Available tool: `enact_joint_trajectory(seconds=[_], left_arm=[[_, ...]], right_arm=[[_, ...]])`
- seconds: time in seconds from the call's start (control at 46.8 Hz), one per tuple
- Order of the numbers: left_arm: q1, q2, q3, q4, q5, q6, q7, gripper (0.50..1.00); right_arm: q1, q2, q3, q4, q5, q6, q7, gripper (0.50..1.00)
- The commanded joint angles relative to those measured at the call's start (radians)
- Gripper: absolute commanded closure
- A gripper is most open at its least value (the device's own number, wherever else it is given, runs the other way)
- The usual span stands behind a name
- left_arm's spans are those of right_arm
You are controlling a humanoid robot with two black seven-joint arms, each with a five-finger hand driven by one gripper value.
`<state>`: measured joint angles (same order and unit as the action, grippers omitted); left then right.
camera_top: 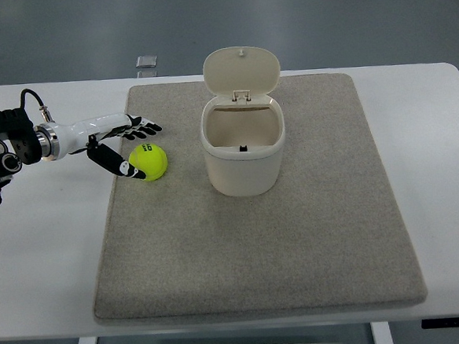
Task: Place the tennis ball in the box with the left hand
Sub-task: 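Close the left hand fingers around the tennis ball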
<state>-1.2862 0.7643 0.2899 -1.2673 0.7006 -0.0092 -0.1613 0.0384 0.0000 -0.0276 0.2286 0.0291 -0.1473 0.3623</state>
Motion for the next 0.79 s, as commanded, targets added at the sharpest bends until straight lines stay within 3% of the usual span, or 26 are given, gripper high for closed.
enact_joint_trajectory(seconds=[0.0,0.769], left_arm=[[-0.001,0.000,0.000,-0.001,0.000,-0.002,0.000,0.576],[0.002,-0.025,0.015,0.006,0.039,0.003,-0.003,0.579]], right_arm=[[0.000,0.000,0.000,0.000,0.000,0.000,0.000,0.560],[0.000,0.000,0.000,0.000,0.000,0.000,0.001,0.562]])
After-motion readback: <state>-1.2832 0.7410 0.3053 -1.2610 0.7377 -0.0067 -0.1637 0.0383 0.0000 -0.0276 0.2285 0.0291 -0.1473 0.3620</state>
